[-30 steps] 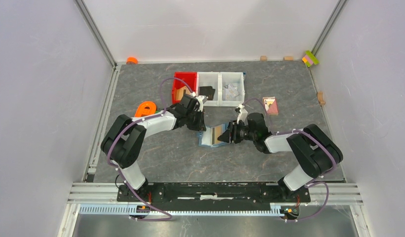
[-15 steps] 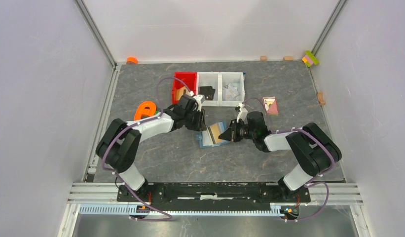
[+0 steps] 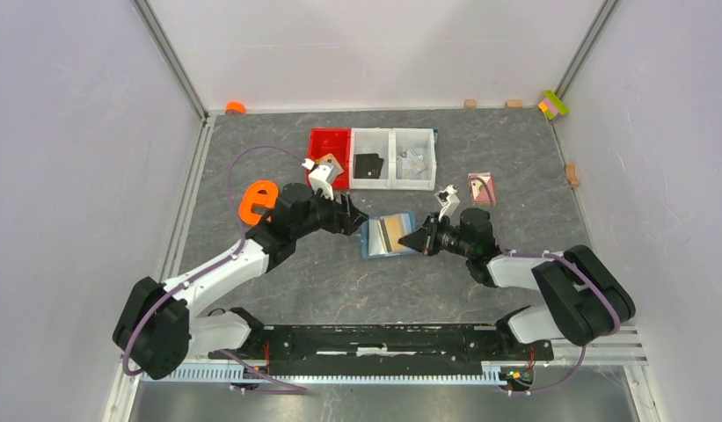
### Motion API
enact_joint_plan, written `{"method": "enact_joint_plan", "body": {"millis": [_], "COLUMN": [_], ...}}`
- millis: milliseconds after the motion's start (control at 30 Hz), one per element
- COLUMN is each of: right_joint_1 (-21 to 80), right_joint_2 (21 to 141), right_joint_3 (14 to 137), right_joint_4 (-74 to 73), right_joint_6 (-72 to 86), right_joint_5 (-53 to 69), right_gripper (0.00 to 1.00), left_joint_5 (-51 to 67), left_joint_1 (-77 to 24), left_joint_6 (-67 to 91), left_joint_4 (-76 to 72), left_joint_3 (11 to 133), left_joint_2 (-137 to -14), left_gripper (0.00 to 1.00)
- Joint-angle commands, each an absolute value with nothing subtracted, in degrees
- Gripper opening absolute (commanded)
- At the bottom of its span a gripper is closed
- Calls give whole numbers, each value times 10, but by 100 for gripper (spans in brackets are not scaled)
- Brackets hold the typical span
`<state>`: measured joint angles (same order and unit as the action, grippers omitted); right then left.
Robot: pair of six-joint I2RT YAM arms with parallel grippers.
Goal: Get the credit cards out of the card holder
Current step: Remove the credit card from the card holder.
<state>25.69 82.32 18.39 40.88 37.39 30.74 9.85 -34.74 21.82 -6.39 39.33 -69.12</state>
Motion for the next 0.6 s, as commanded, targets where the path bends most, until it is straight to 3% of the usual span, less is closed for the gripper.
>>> {"method": "enact_joint_plan", "body": {"millis": [0, 133, 233, 567], "right_joint_1": [252, 249, 248, 237], "right_joint_2": [773, 746, 734, 719], "right_joint_3": [165, 151, 142, 129], "right_joint_4": [488, 505, 513, 532], "right_joint_6": [381, 385, 388, 398], "right_joint_5": [299, 289, 283, 282], "right_gripper": [0, 0, 0, 0], "left_joint_5": [208, 279, 296, 234], "left_joint_1": [-350, -365, -388, -439], "left_joint_6": [242, 255, 243, 182], "left_joint_4": [-206, -236, -223, -127], "left_joint_3": [365, 380, 404, 457], "left_joint_2": [-668, -693, -720, -765], "left_gripper": [67, 41, 30, 24]}}
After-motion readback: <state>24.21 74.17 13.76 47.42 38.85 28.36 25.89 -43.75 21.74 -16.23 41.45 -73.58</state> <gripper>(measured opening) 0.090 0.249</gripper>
